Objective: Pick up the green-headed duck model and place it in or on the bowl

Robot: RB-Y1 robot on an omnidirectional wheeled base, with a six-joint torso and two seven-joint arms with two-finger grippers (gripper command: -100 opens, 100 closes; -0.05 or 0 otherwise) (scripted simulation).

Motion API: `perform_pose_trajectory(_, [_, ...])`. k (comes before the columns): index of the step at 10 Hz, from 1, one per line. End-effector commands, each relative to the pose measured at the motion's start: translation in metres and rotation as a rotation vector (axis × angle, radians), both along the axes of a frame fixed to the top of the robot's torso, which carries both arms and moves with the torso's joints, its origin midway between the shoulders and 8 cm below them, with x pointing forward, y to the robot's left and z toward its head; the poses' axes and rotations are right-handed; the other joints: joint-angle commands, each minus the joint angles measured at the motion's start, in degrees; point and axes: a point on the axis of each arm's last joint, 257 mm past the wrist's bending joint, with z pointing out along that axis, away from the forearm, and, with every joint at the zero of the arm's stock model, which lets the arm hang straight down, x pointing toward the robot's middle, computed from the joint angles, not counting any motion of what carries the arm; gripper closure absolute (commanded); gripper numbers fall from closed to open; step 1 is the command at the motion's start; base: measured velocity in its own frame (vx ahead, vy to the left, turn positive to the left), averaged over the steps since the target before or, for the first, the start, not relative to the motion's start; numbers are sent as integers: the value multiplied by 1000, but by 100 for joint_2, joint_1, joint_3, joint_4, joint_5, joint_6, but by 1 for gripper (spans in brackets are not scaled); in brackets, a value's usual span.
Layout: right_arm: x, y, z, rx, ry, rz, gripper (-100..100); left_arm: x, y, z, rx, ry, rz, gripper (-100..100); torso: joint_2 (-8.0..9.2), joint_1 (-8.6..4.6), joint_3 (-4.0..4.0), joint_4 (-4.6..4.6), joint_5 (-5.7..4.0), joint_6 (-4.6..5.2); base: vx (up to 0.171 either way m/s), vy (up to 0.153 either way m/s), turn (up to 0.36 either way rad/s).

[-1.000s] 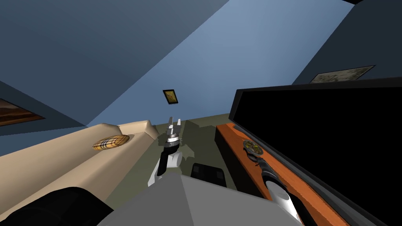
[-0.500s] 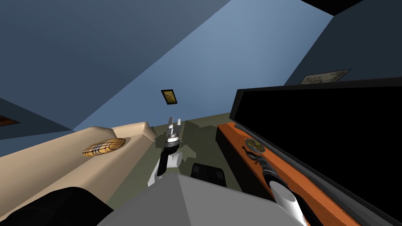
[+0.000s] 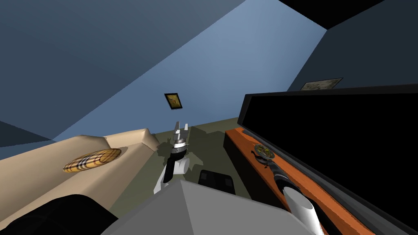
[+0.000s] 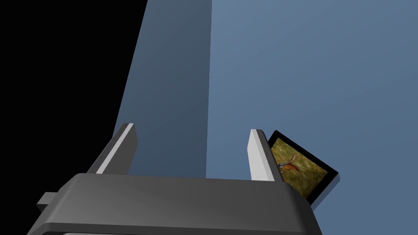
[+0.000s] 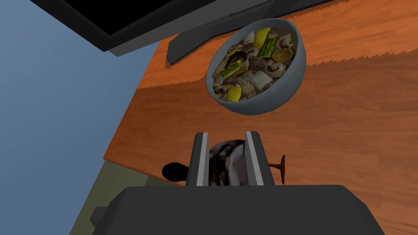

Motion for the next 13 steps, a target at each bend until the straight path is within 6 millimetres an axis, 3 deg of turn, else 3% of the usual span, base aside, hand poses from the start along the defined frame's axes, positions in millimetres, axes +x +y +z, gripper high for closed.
perform_pose_trajectory(1, [5,-2,5,-11,3,21,100,0,0,0,0,0,0,0,0,0,0,0,0,0,118,-34,-94])
perform_pose_trajectory(13, [30,-20,32,-94,26,146,100,0,0,0,0,0,0,0,-4,-22,-3,0,2,-1,115,-66,-70])
